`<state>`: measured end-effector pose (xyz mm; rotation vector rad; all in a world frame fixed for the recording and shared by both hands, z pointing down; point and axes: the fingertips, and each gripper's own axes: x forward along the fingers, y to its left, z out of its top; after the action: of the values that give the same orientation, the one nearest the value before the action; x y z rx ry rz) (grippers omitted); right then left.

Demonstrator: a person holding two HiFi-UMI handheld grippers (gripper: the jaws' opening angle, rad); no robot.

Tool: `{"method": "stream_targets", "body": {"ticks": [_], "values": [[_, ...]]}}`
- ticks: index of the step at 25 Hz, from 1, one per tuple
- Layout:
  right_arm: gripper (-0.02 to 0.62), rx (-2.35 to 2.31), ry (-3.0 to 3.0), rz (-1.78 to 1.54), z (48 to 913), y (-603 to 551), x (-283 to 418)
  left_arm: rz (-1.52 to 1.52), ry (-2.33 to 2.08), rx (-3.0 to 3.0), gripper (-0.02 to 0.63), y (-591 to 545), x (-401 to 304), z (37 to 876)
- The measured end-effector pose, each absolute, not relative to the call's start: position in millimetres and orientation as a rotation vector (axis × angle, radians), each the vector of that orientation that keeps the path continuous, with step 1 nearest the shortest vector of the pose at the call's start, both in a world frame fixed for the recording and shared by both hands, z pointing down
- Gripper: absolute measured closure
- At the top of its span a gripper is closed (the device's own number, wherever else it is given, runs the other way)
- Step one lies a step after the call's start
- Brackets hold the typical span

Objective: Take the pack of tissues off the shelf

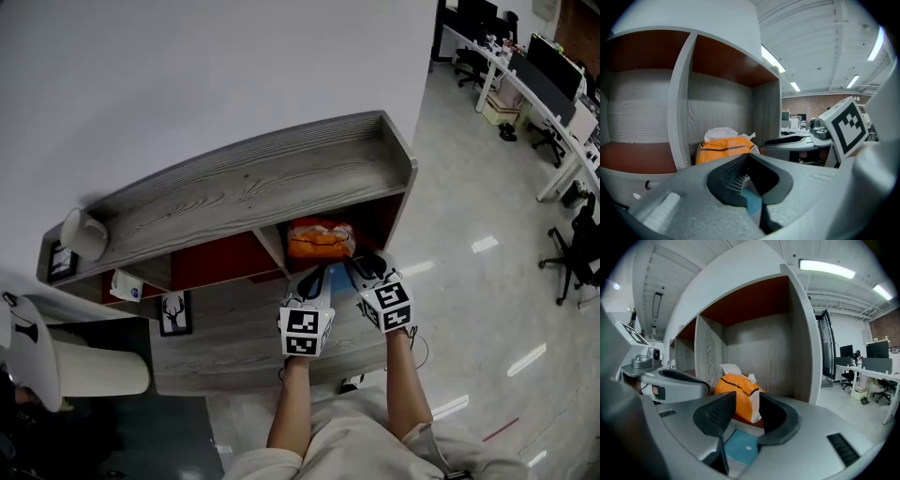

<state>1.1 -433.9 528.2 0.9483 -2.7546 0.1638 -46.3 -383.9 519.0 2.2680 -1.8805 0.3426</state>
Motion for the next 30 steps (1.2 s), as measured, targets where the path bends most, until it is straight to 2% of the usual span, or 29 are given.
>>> {"method": "stream_targets", "body": {"ticks": [9, 19, 20, 24, 30], "values": [[0.323, 0.840, -2.735, 0.094, 541.5, -447.8, -21.1, 0.287, -2.009, 2.155, 0.598, -389.1, -56.5, 518.8], [0.314, 0.864, -2.681, 0.042, 547.1, -457.8, -34.5, 0.307, -2.068, 2.103, 0.598, -387.9, -67.2, 517.1], [0.320, 0.865, -2.673, 0.045, 548.2, -457.6, -34.9, 0.310, -2.071, 2.100, 0.598, -387.6, -68.0, 516.8], [0.454, 0.872, -2.653, 0.050, 551.1, -455.7, -34.9, 0.307, -2.072, 2.102, 0.598, -387.2, -69.9, 515.2], [0.530, 0.902, -2.630, 0.068, 552.8, -451.3, -31.8, 0.301, -2.063, 2.108, 0.598, -384.9, -67.1, 515.7]]}}
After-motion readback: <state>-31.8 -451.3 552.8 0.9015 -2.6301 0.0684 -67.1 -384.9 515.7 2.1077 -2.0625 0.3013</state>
